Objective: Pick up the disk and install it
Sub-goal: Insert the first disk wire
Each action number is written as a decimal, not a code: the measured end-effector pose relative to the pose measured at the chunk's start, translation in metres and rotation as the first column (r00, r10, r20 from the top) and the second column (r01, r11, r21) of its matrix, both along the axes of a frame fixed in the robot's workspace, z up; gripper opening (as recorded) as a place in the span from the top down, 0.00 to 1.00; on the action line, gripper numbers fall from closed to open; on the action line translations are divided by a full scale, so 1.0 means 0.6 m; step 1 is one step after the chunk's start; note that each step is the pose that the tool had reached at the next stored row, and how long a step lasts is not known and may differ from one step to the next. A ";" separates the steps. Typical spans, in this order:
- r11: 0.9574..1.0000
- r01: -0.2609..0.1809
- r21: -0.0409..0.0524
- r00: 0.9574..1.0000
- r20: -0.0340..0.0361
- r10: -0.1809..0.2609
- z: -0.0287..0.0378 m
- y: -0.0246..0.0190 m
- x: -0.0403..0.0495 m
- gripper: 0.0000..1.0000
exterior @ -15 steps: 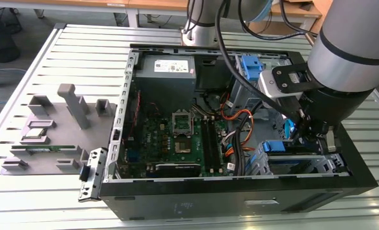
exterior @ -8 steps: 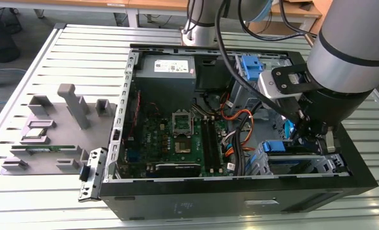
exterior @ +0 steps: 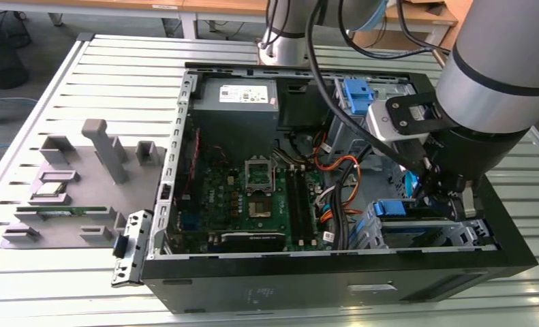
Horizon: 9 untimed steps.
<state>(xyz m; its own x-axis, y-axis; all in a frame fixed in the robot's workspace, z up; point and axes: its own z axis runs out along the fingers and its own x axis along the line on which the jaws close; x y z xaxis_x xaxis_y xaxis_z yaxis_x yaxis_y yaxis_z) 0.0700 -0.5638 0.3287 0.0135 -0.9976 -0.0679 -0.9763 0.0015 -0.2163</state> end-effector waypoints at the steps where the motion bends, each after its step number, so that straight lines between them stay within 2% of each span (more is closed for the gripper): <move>1: 1.000 0.000 0.000 1.000 0.000 0.000 0.000 0.0000 0.000 0.84; 9: 1.000 0.000 0.000 1.000 0.000 0.000 -0.004 -0.0001 0.000 0.84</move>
